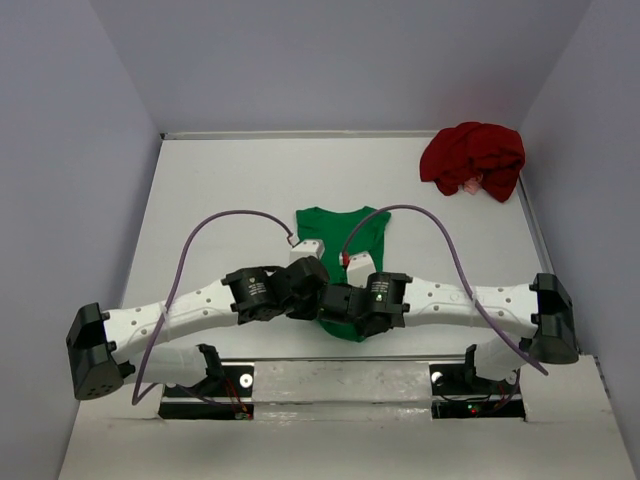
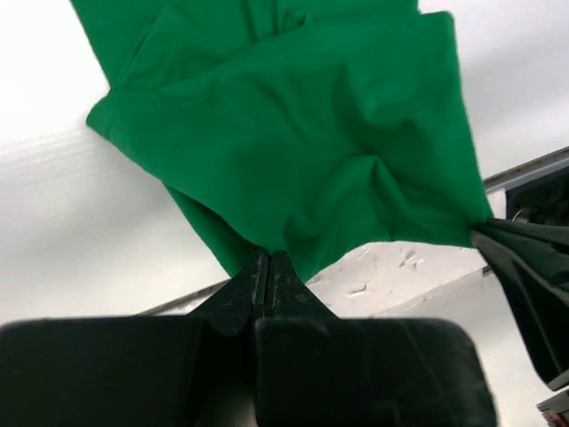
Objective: Fold and stack the t-shirts
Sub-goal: Fold the tshirt
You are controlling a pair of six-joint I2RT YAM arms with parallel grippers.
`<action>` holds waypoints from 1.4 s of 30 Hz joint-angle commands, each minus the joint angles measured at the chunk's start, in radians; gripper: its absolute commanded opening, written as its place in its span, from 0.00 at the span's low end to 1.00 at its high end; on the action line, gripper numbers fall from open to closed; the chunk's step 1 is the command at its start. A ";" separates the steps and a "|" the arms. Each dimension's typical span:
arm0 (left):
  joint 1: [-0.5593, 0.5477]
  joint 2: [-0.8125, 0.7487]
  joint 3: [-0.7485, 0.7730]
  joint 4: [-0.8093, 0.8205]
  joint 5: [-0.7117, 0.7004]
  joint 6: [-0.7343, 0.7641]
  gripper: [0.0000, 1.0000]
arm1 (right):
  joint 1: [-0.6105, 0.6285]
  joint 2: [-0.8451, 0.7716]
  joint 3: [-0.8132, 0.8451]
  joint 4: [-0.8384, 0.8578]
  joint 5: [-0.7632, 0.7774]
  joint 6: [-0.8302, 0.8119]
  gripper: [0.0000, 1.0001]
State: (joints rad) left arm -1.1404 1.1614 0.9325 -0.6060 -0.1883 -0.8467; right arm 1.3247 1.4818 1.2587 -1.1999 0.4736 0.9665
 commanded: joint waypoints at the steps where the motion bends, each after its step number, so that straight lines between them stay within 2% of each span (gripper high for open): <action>1: -0.059 -0.040 -0.032 0.003 -0.008 -0.090 0.00 | 0.100 0.070 0.073 -0.109 0.080 0.233 0.00; 11: -0.163 -0.069 -0.112 -0.008 0.004 -0.199 0.00 | 0.166 0.147 0.042 -0.084 0.028 0.319 0.00; 12: -0.170 -0.065 -0.116 -0.006 0.004 -0.209 0.00 | 0.175 0.143 0.033 -0.078 0.023 0.327 0.10; 13: -0.176 -0.054 -0.116 -0.009 0.003 -0.212 0.01 | 0.176 0.129 0.018 -0.066 0.022 0.330 0.36; 14: -0.191 -0.048 -0.115 -0.014 -0.002 -0.216 0.07 | 0.176 0.123 0.010 -0.063 0.016 0.331 0.44; 15: -0.200 -0.045 -0.107 -0.018 -0.010 -0.236 0.17 | 0.186 0.118 0.007 -0.061 0.016 0.342 0.56; 16: -0.208 -0.042 -0.103 -0.038 -0.031 -0.251 0.30 | 0.186 0.117 0.004 -0.066 0.014 0.347 0.59; 17: -0.220 -0.036 -0.097 -0.052 -0.048 -0.271 0.56 | 0.186 0.123 0.005 -0.075 0.017 0.351 0.61; 18: -0.254 -0.032 -0.075 -0.087 -0.063 -0.311 0.65 | 0.197 0.129 0.010 -0.107 0.026 0.376 0.63; 20: -0.289 0.001 -0.040 -0.148 -0.131 -0.359 0.81 | 0.197 0.143 0.019 -0.122 0.037 0.382 0.65; 24: -0.364 0.101 0.090 -0.317 -0.235 -0.454 0.89 | 0.197 0.135 0.031 -0.127 0.063 0.379 0.69; 26: -0.375 0.156 0.120 -0.389 -0.270 -0.501 0.91 | 0.174 0.107 0.018 -0.106 0.073 0.370 0.71; 29: -0.371 0.162 0.121 -0.364 -0.304 -0.523 0.93 | 0.098 0.034 -0.062 0.020 0.048 0.282 0.69; 31: -0.354 0.120 0.086 -0.312 -0.324 -0.520 0.93 | 0.056 -0.009 -0.108 0.086 0.017 0.212 0.65; 32: -0.334 0.098 0.069 -0.235 -0.320 -0.494 0.93 | 0.036 -0.047 -0.131 0.147 0.007 0.186 0.62; 34: -0.241 0.019 0.000 -0.127 -0.271 -0.425 0.92 | -0.015 -0.078 -0.179 0.215 -0.023 0.120 0.60; 38: -0.089 -0.098 -0.113 0.012 -0.192 -0.303 0.82 | -0.085 -0.126 -0.235 0.283 -0.067 0.045 0.52; 39: -0.025 -0.112 -0.130 0.018 -0.182 -0.276 0.74 | -0.113 -0.139 -0.251 0.289 -0.075 0.035 0.51; 41: 0.025 -0.108 -0.127 0.011 -0.174 -0.221 0.63 | -0.148 -0.150 -0.259 0.322 -0.101 -0.020 0.49; 42: 0.043 -0.103 -0.124 0.012 -0.169 -0.203 0.61 | -0.162 -0.153 -0.259 0.327 -0.110 -0.028 0.49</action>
State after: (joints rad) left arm -1.1748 1.0634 0.8227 -0.6529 -0.3611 -1.1740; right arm 1.2160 1.3716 1.0119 -0.9913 0.4057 1.0466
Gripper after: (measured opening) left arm 0.670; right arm 0.501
